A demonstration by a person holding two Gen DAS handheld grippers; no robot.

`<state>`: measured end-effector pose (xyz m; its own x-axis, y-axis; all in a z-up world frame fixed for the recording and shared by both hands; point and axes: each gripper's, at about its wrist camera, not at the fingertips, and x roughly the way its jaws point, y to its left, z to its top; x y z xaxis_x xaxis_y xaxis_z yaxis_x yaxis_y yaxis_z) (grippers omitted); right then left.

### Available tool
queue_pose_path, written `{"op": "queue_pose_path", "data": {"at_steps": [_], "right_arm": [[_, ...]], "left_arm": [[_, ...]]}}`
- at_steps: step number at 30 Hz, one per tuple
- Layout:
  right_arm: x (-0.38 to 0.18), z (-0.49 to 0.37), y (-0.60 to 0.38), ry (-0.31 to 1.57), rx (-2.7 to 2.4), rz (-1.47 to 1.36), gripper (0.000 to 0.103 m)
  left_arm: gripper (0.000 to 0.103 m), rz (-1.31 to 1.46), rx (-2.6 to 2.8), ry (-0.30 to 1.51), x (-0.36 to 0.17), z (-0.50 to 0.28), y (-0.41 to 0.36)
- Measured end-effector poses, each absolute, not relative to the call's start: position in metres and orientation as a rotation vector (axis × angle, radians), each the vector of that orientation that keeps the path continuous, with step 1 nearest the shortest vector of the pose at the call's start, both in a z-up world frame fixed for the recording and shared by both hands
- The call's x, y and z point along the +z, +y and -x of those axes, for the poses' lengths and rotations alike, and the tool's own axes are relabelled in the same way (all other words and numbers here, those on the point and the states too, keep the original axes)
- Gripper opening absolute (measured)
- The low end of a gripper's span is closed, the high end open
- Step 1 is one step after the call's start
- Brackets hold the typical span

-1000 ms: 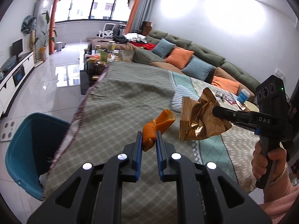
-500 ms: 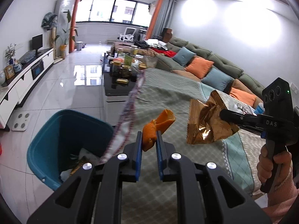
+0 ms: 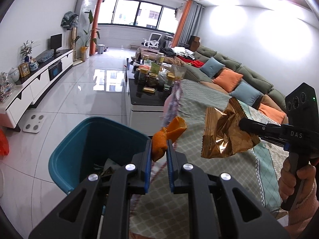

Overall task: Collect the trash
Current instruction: 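Carry the orange peel and gold wrapper over the teal bin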

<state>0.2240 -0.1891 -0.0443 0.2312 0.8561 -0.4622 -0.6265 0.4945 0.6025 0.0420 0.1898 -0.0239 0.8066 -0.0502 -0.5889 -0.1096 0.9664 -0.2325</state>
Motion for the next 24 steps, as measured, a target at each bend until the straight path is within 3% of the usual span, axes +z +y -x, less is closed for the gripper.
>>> {"op": "queue_pose_path", "data": {"at_steps": [24], "right_arm": [[-0.041,-0.228,-0.125,0.87,1.094,-0.239,0.003]], "left_arm": [[0.015,0.281,0.143,0.663,-0.041,-0.046,0.216]]}}
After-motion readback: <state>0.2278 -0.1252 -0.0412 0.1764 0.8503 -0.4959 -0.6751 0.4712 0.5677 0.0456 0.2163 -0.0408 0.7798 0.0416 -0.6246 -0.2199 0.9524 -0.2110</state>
